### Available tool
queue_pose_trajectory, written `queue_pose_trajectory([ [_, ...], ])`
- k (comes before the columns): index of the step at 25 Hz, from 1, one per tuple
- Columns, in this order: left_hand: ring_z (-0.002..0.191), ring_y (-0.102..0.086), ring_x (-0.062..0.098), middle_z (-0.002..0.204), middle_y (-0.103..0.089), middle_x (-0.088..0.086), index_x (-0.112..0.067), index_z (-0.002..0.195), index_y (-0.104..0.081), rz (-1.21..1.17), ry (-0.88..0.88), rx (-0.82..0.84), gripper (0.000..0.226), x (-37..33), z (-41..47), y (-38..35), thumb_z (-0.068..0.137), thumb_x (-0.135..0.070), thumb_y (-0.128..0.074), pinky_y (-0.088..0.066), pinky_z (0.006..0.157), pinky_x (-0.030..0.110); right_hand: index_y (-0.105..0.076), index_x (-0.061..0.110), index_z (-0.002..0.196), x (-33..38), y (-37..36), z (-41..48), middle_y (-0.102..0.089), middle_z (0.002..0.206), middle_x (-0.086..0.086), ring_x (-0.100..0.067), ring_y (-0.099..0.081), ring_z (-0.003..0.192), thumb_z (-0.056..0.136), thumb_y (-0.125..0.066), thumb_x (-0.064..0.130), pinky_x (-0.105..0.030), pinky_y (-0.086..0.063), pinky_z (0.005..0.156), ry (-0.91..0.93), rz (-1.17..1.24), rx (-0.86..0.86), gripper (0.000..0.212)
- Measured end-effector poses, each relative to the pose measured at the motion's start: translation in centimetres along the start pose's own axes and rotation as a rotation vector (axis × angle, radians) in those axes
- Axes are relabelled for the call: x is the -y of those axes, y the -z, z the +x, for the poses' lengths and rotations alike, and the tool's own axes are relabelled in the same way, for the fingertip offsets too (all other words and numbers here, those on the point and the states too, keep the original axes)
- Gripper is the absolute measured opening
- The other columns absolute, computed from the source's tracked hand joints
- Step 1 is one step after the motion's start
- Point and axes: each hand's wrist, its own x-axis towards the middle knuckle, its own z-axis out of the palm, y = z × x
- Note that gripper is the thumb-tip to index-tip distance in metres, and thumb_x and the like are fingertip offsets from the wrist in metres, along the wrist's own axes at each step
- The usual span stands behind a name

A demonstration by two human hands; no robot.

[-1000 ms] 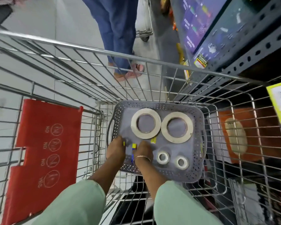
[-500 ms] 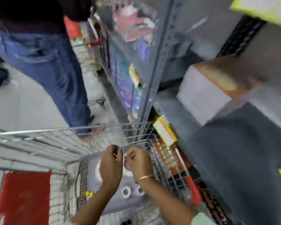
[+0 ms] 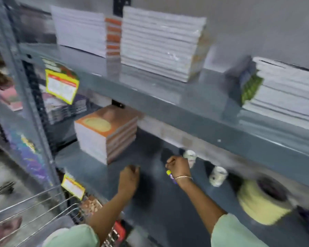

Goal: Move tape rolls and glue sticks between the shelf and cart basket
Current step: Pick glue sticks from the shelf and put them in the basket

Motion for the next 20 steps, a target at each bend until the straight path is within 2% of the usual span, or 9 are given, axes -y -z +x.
queue_pose_trajectory([
  [1,0.079,-0.067,0.045,0.082,-0.067,0.037,-0.007,0.057,-0.051,0.037,-0.001,0.057,0.033,-0.6,0.0,-1.9,0.089,-0.016,-0.052,-0.055,0.069,0.050,-0.069,-0.007,0.087,-1.5,1.1,0.5,-0.072,0.095,-0.028,-0.015,-0.073,0.077,0.080,-0.056,-0.004,-0.027,-0.048,0.065,-0.041,-0.031,0.000,0.016],
  [4,0.079,-0.068,0.044,0.085,-0.068,0.036,0.007,0.068,-0.057,0.099,0.019,0.165,0.031,-1.9,0.0,-6.4,0.086,-0.018,-0.054,-0.056,0.067,0.046,-0.069,-0.002,0.099,-4.8,2.2,1.3,-0.069,0.111,-0.022,-0.030,-0.064,0.107,0.082,-0.057,0.004,-0.030,-0.047,0.086,-0.098,-0.187,0.049,0.021],
  [5,0.079,-0.069,0.043,0.086,-0.067,0.036,0.009,0.070,-0.058,0.099,0.033,0.185,0.032,-2.6,0.0,-7.4,0.085,-0.018,-0.055,-0.057,0.067,0.045,-0.069,0.001,0.099,-5.4,2.1,1.5,-0.069,0.114,-0.019,-0.031,-0.062,0.110,0.082,-0.059,0.006,-0.030,-0.047,0.090,-0.119,-0.189,0.066,0.021],
  [9,0.089,-0.066,0.042,0.099,-0.065,0.032,0.006,0.076,-0.058,0.124,0.101,0.181,0.025,-3.9,-0.2,-10.0,0.079,-0.018,-0.062,-0.055,0.071,0.041,-0.067,0.002,0.087,-7.0,0.5,2.2,-0.070,0.108,-0.022,-0.033,-0.063,0.103,0.080,-0.064,0.007,-0.034,-0.048,0.092,-0.139,-0.078,0.158,0.010],
  [11,0.095,-0.064,0.042,0.105,-0.063,0.030,0.008,0.089,-0.060,0.140,0.130,0.181,0.029,-4.3,-0.3,-10.3,0.078,-0.019,-0.063,-0.054,0.074,0.042,-0.066,-0.002,0.093,-7.4,0.2,2.3,-0.070,0.106,-0.022,-0.033,-0.064,0.100,0.080,-0.064,0.007,-0.034,-0.049,0.090,-0.139,-0.091,0.211,0.016],
  [15,0.104,-0.062,0.038,0.112,-0.064,0.027,0.006,0.098,-0.062,0.203,0.135,0.198,0.029,-4.8,0.3,-10.7,0.079,-0.016,-0.063,-0.053,0.082,0.042,-0.066,-0.005,0.093,-7.6,0.1,2.3,-0.070,0.101,-0.027,-0.030,-0.063,0.084,0.080,-0.063,0.006,-0.034,-0.050,0.080,-0.135,-0.117,0.240,0.018],
  [18,0.110,-0.059,0.037,0.117,-0.061,0.024,0.005,0.105,-0.060,0.217,0.147,0.197,0.030,-5.3,0.5,-11.1,0.082,-0.014,-0.060,-0.051,0.089,0.041,-0.067,-0.004,0.090,-7.4,0.6,2.0,-0.070,0.101,-0.026,-0.034,-0.065,0.096,0.079,-0.061,0.004,-0.036,-0.051,0.085,-0.117,-0.174,0.233,0.015],
  [20,0.113,-0.057,0.037,0.121,-0.060,0.023,0.005,0.108,-0.059,0.250,0.115,0.204,0.028,-5.4,0.4,-11.4,0.085,-0.012,-0.055,-0.048,0.094,0.041,-0.068,-0.004,0.091,-7.4,1.1,1.9,-0.069,0.101,-0.026,-0.032,-0.064,0.094,0.082,-0.060,0.006,-0.034,-0.049,0.084,-0.132,-0.195,0.235,0.016],
])
